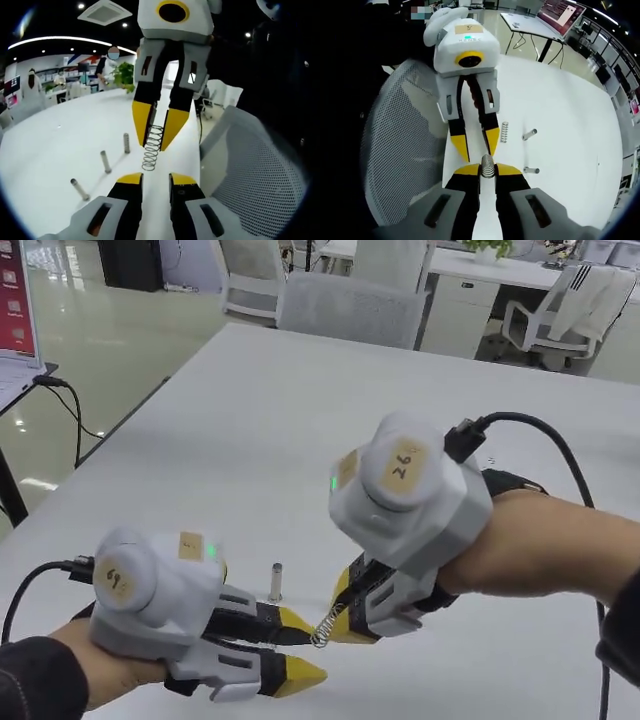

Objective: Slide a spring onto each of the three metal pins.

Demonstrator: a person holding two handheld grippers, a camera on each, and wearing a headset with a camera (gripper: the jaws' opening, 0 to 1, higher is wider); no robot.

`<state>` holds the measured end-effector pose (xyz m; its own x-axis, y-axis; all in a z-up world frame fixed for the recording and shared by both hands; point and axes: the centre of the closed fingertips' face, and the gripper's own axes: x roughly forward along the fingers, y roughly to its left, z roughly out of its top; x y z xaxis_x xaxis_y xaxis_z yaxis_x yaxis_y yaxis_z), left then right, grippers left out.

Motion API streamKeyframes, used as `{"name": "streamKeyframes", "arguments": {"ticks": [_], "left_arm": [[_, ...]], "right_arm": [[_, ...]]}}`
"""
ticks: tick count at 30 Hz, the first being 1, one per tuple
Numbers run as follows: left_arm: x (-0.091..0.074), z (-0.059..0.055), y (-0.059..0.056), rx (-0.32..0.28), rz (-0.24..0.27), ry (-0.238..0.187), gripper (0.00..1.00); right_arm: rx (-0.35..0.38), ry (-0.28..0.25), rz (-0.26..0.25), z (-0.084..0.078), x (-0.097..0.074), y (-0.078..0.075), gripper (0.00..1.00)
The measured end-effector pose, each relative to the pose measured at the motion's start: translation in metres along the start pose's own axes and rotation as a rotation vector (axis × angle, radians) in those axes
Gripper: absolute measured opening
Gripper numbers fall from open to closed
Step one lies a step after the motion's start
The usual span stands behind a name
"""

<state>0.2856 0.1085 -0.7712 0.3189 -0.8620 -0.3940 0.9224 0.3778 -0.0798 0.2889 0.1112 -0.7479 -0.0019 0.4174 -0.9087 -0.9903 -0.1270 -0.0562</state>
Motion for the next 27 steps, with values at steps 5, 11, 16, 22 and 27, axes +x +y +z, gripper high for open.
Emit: {"name": "streamKeyframes", "arguments": {"ticks": [5, 11, 16, 22, 27], "left_arm": [[-0.002, 0.002, 0.004, -0.025, 0.017, -0.013, 0.18], [-0.002, 0.003, 0.004, -0.033, 0.021, -0.021, 0.20], [-0.003, 0.003, 0.006, -0.050, 0.029, -0.026, 0.25], [-0.007, 0.003, 0.011, -0.076, 0.051, -0.031, 0.29], [-0.011, 0.002, 0.017, -0.097, 0.078, -0.036, 0.34]], "right_arm": [[0.020, 0.021, -0.017, -0.010, -0.005, -0.010, 0.07], [0.035, 0.046, -0.047, -0.017, -0.011, -0.027, 0.08], [0.045, 0.073, -0.082, -0.025, -0.015, -0.044, 0.08], [0.052, 0.100, -0.122, -0.031, -0.015, -0.062, 0.08], [0.057, 0.107, -0.126, -0.033, -0.011, -0.069, 0.08]]}}
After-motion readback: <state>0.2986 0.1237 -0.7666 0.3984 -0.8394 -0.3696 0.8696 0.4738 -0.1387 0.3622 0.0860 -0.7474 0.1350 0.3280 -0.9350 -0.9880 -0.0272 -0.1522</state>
